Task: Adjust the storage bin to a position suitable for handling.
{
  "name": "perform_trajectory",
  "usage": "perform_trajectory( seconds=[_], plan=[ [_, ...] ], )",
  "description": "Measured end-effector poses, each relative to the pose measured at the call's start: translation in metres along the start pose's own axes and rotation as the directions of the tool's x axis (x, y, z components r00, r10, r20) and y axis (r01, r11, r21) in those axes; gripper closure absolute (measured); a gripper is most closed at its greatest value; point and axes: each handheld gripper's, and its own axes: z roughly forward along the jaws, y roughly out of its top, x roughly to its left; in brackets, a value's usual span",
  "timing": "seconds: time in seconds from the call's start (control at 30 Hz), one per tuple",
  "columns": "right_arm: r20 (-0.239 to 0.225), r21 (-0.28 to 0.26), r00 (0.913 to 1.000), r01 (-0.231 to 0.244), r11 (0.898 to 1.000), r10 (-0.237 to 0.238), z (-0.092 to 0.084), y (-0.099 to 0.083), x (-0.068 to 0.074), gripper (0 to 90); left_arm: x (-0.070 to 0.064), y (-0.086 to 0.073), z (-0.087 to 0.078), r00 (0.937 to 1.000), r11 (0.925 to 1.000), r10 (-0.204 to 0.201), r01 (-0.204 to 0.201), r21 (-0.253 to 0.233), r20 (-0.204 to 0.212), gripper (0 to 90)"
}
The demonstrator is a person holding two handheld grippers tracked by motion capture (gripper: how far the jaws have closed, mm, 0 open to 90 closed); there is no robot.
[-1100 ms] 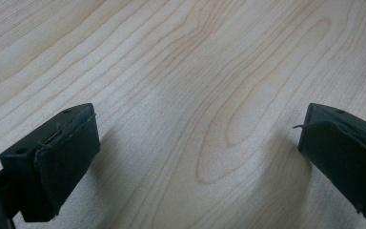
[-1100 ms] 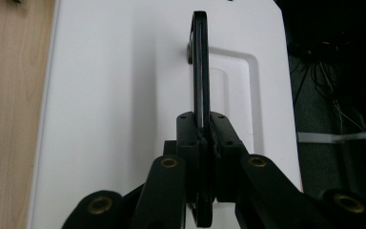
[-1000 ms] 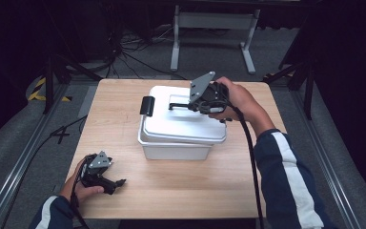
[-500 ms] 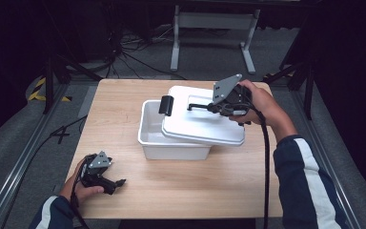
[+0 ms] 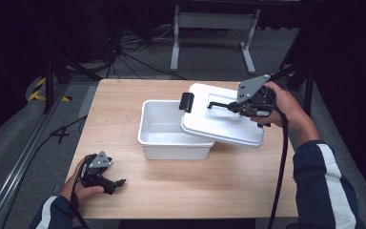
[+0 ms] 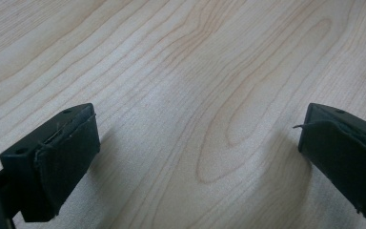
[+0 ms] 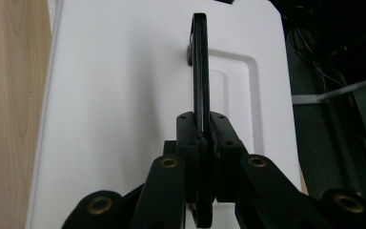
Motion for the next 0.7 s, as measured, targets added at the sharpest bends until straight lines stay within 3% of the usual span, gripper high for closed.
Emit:
perform_trajectory(
  seconds=[0.7],
  plan=[
    [0.057, 0.002, 0.9925, -0.109, 0.994, 0.108, -0.030, -0.068, -0.008, 84.9, 0.000, 0.000, 0.000, 1.0000, 1.0000, 0.004, -0.004, 0.003, 0.000, 0.5]
  ],
)
